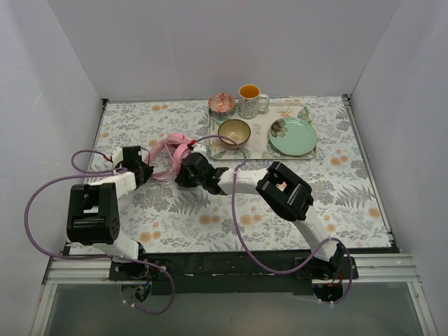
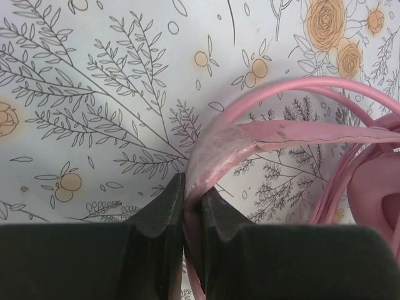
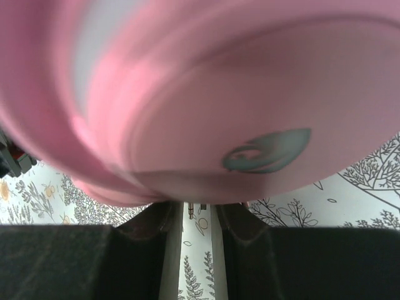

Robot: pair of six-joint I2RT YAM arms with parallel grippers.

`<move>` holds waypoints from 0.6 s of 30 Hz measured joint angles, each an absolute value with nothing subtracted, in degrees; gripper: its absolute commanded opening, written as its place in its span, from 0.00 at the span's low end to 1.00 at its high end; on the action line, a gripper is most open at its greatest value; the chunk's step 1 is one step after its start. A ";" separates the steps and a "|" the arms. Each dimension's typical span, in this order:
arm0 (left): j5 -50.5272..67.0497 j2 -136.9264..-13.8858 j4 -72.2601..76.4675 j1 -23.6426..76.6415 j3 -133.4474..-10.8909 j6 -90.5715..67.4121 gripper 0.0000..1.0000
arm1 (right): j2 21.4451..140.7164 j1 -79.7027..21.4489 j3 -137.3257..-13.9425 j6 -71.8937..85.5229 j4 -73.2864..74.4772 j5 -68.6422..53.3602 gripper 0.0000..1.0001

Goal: Wrap the headphones

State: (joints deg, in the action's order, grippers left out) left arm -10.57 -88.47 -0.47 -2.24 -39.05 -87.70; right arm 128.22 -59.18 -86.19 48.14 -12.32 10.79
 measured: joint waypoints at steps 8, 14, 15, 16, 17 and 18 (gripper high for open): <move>-14.04 -89.80 0.47 -1.34 -40.03 -86.78 0.00 | 128.18 -58.22 -84.82 47.35 -14.55 9.96 0.15; -14.72 -90.37 1.39 -1.34 -40.03 -85.86 0.00 | 127.42 -58.19 -84.79 44.29 -13.02 10.00 0.24; -14.79 -90.52 1.78 -1.34 -40.03 -85.71 0.00 | 127.17 -58.17 -84.68 43.57 -12.56 10.00 0.24; -14.81 -90.61 1.93 -1.34 -40.03 -85.56 0.00 | 126.87 -58.13 -84.53 43.00 -12.05 10.00 0.26; -14.79 -90.63 2.02 -1.34 -40.03 -85.30 0.01 | 126.56 -58.11 -84.51 42.35 -11.46 9.98 0.28; -14.79 -90.65 2.13 -1.34 -40.03 -85.12 0.01 | 126.30 -58.08 -84.49 41.58 -10.70 9.96 0.30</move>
